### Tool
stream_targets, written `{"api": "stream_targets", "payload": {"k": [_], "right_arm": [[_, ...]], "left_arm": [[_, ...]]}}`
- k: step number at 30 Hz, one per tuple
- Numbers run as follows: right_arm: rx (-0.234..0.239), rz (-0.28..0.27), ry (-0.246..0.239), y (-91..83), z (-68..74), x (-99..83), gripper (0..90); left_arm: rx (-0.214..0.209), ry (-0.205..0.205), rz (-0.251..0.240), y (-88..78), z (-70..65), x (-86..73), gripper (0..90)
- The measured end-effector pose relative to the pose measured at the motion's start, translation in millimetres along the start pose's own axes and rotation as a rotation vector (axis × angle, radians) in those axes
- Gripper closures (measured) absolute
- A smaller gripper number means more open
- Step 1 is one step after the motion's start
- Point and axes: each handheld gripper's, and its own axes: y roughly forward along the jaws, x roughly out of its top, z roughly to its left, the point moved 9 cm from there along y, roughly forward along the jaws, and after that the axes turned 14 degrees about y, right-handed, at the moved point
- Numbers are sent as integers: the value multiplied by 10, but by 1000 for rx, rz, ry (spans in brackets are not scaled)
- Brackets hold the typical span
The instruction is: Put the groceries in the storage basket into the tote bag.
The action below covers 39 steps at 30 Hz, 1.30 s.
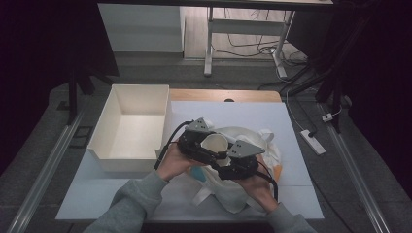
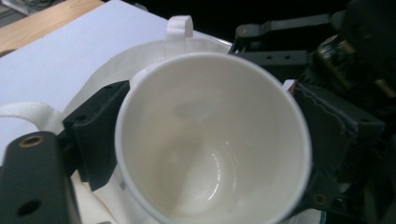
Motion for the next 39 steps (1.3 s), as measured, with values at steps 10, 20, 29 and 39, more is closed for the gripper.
{"api": "stream_targets", "payload": {"k": [10, 20, 29, 39], "right_arm": [[-17, 19, 21, 34, -86, -79, 227], [-51, 30, 58, 50, -260, -137, 227], [-69, 41, 105, 93, -405, -196, 227], [-48, 123, 97, 299, -373, -317, 227]], "left_arm": [[7, -9, -69, -321, 37, 89, 133], [107, -39, -99, -722, 299, 26, 141], [168, -85, -95, -952, 541, -107, 147], [201, -107, -100, -1083, 651, -158, 150]]}}
